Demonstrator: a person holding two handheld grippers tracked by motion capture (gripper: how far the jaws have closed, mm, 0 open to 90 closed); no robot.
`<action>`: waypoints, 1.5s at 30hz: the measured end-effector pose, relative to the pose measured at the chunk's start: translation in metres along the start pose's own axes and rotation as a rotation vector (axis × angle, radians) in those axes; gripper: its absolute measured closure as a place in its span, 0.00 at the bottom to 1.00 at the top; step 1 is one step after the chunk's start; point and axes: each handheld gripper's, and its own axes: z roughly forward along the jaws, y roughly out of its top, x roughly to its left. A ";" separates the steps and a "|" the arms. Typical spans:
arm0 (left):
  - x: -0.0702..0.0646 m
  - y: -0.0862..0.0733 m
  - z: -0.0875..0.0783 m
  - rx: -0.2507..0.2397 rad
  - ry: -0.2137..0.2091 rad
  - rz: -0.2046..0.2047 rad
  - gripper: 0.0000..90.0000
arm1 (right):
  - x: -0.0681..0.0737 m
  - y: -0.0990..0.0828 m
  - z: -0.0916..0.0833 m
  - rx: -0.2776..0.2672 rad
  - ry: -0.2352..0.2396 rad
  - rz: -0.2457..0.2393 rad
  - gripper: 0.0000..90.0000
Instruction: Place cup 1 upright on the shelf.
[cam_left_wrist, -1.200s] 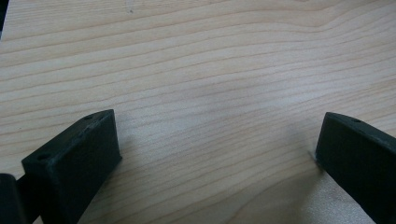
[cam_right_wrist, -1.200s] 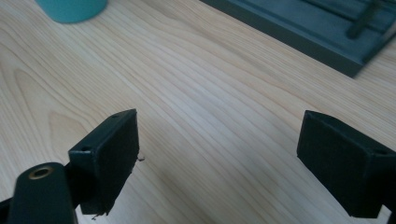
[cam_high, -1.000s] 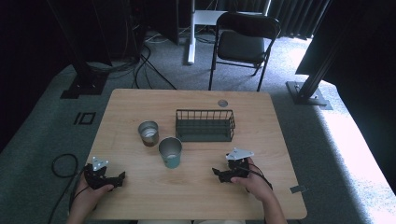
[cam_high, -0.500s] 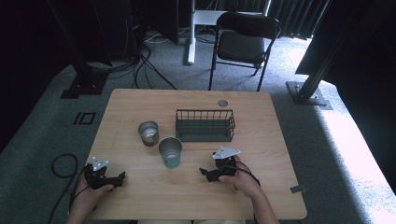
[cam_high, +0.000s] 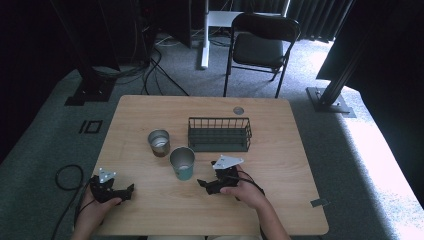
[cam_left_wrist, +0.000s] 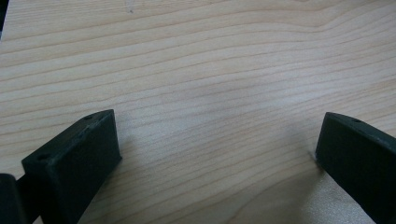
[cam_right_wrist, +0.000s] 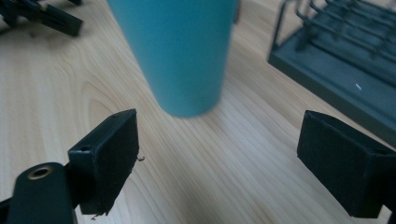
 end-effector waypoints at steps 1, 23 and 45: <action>0.000 0.000 0.000 0.000 0.000 0.000 0.00 | 0.001 0.002 0.001 -0.006 0.003 0.001 0.14; 0.000 0.000 0.000 -0.001 0.000 -0.001 0.00 | 0.015 0.027 0.030 -0.082 0.055 -0.047 0.14; 0.000 0.000 0.000 0.000 0.000 -0.001 0.00 | 0.018 0.037 0.053 -0.158 0.040 -0.018 0.13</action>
